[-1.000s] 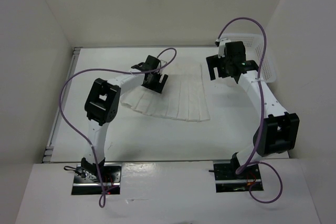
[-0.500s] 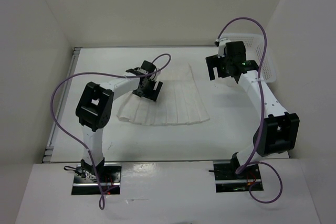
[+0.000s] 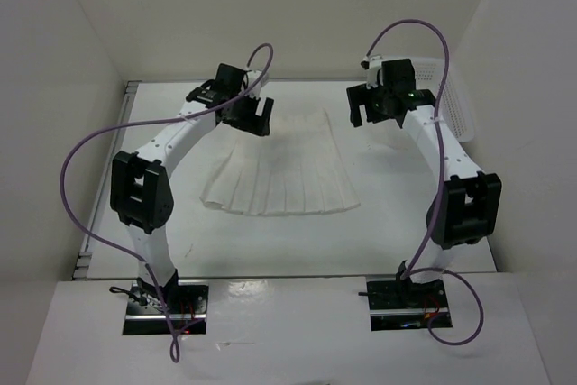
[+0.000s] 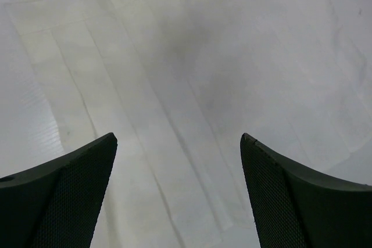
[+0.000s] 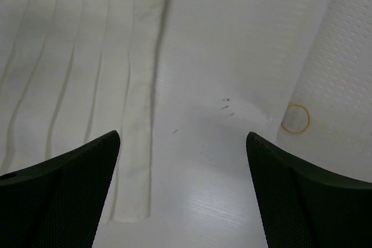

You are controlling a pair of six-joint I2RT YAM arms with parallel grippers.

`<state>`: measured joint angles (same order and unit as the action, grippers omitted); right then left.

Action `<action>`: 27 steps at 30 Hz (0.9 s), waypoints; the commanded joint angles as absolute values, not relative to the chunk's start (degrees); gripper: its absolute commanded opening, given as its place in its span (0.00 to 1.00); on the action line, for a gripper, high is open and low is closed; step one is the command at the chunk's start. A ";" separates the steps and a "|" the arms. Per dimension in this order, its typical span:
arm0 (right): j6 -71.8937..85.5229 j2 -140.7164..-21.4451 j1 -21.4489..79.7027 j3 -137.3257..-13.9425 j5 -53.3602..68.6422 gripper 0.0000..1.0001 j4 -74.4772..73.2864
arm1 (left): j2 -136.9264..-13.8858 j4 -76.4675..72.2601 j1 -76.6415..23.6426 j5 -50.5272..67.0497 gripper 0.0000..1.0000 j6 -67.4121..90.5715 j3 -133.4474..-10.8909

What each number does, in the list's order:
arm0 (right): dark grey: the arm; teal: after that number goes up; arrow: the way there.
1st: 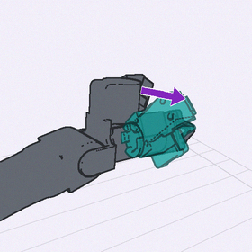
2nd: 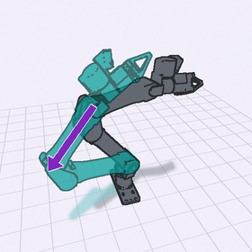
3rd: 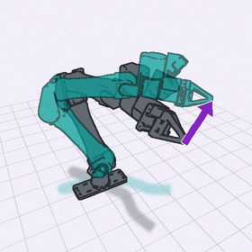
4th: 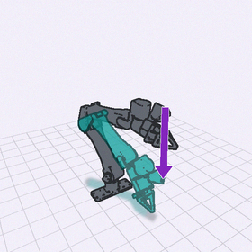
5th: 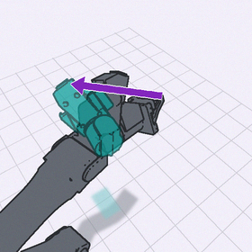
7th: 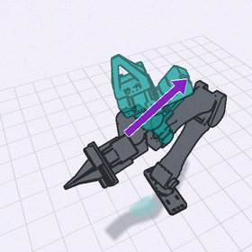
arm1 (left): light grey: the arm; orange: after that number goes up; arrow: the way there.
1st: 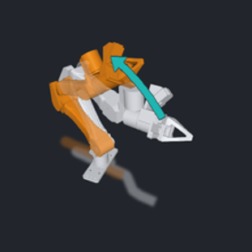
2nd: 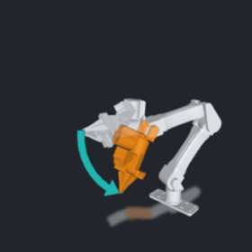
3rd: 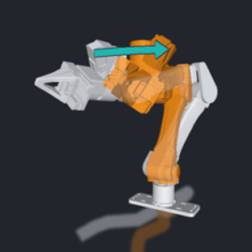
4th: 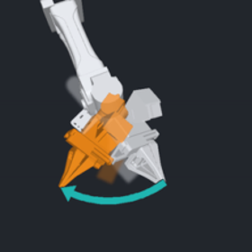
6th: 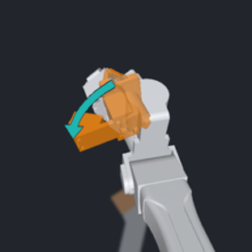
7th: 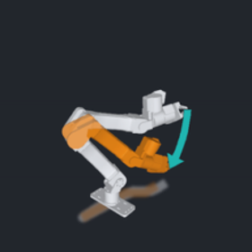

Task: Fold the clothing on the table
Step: Flatten the skirt out

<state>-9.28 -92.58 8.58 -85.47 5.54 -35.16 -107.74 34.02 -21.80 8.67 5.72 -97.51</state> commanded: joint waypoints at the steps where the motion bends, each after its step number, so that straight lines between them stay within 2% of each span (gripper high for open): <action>1: -8.27 -97.90 8.26 -91.48 8.61 0.92 -35.76 | -112.75 35.24 -16.19 13.01 0.92 3.43 -96.94; 12: -8.26 -110.03 10.81 -98.79 5.98 0.73 -36.30 | -125.15 35.95 -9.06 11.43 0.85 1.67 -110.21; 16: -8.26 -112.67 10.81 -101.50 6.50 0.60 -36.38 | -128.67 35.95 -9.05 12.12 0.85 0.53 -114.77; 27: -8.26 -115.04 12.39 -102.04 7.03 0.59 -36.39 | -138.95 40.34 -8.53 11.08 0.82 -3.69 -128.05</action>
<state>-8.43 -114.61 11.57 -99.35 6.55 -36.45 -136.03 37.56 -8.80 11.77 -1.26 -125.16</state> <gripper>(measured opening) 0.590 0.828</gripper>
